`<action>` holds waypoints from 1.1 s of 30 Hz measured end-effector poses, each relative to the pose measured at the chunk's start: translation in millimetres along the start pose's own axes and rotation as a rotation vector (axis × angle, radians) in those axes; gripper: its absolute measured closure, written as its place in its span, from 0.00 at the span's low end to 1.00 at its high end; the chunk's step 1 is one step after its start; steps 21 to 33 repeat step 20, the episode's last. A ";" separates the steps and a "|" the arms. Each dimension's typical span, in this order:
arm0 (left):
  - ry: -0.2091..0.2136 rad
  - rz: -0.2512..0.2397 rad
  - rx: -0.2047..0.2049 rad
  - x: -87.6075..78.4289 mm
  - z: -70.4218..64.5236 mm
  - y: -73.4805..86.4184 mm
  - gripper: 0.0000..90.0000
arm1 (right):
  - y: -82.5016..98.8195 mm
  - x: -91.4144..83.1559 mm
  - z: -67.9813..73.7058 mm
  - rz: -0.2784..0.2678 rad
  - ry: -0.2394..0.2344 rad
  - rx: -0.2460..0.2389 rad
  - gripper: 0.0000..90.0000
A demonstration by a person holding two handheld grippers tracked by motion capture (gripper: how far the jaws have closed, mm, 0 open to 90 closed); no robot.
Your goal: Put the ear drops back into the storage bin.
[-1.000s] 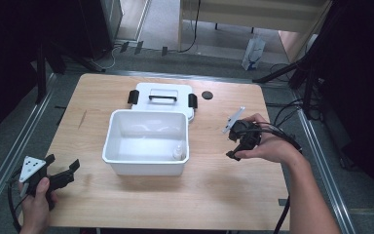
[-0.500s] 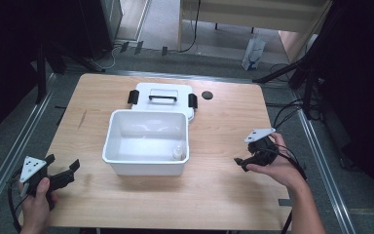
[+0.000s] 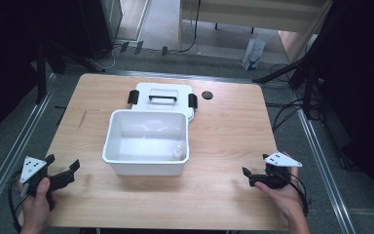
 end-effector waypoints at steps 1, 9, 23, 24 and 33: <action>0.000 -0.001 0.001 -0.1 -0.1 0.0 0.11 | 2.7 -3.2 -0.5 -0.018 0.010 0.019 0.06; 0.004 -0.006 0.007 -0.6 -0.4 0.1 0.11 | 22.4 -24.7 -3.4 -0.070 0.073 0.092 0.03; 0.001 -0.007 0.008 -0.6 -0.5 0.2 0.11 | 36.3 -35.3 -2.8 -0.100 0.094 0.136 0.02; 0.001 -0.007 0.008 -0.6 -0.5 0.2 0.11 | 36.3 -35.3 -2.8 -0.100 0.094 0.136 0.02; 0.001 -0.007 0.008 -0.6 -0.5 0.2 0.11 | 36.3 -35.3 -2.8 -0.100 0.094 0.136 0.02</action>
Point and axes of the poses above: each handheld gripper's, and its own axes: x roughly forward along the jaws, y roughly out of its underside, z roughly to its left, the point moved 1 cm from there along x, roughly forward along the jaws, and after that the axes turned 15 degrees about -z, right-handed, at the moved point
